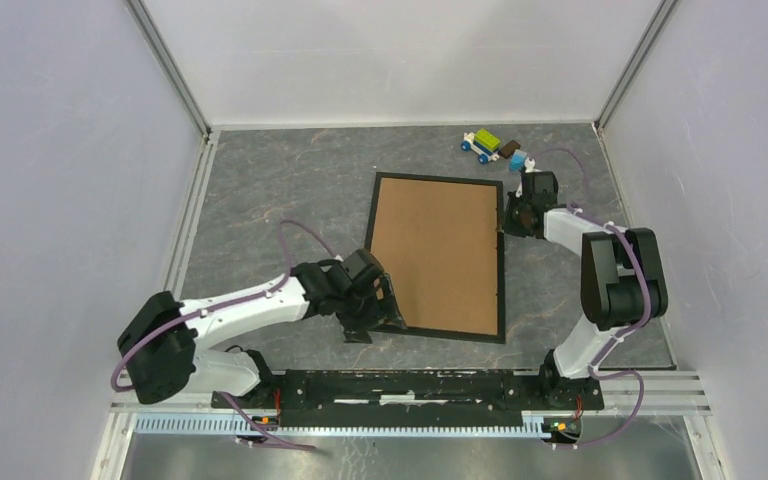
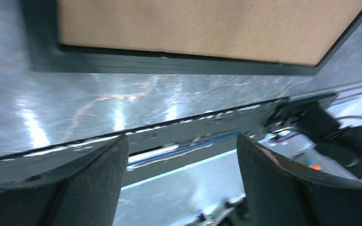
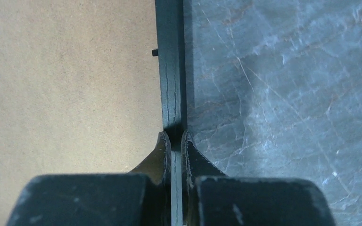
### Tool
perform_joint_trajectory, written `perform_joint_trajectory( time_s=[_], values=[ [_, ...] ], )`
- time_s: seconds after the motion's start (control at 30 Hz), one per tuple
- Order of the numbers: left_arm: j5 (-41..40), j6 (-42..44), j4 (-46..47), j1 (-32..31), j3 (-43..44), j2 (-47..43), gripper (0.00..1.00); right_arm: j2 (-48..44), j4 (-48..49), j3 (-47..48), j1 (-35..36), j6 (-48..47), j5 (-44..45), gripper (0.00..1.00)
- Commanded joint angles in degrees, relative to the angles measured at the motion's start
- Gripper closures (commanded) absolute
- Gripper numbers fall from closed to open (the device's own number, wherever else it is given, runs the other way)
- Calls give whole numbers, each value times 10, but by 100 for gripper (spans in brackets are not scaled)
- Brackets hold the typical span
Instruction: Put the photo into the frame
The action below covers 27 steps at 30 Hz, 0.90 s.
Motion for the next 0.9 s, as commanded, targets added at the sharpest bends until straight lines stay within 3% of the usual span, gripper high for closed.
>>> perform_joint_trajectory(
  time_s=[0.0,0.17,0.3,0.4,0.5,0.6,0.73,0.8,0.87],
  values=[
    [-16,-248,120,-55,-15,37,13,-26,-55,-98,-1,104,48,100],
    [-74,-398,261,-68,-90,73,24,-106,24,-223,-1,241,32,100],
    [-113,-426,253,-69,-87,101,27,-174,48,-293,0,321,31,100],
    [-119,-470,273,-71,-126,102,42,-235,53,-327,7,348,46,100],
    [-116,-486,266,-71,-151,99,65,-279,34,-333,9,348,62,100],
    [-151,-461,190,-63,-150,82,78,-312,15,-315,15,313,70,99],
    [-148,-307,81,10,-126,92,84,-333,-2,-249,16,165,75,78],
    [-128,-186,55,71,-118,111,86,-326,3,-216,14,79,53,55],
    [-112,-99,27,134,-108,122,94,-295,-8,-175,14,3,38,39]
  ],
)
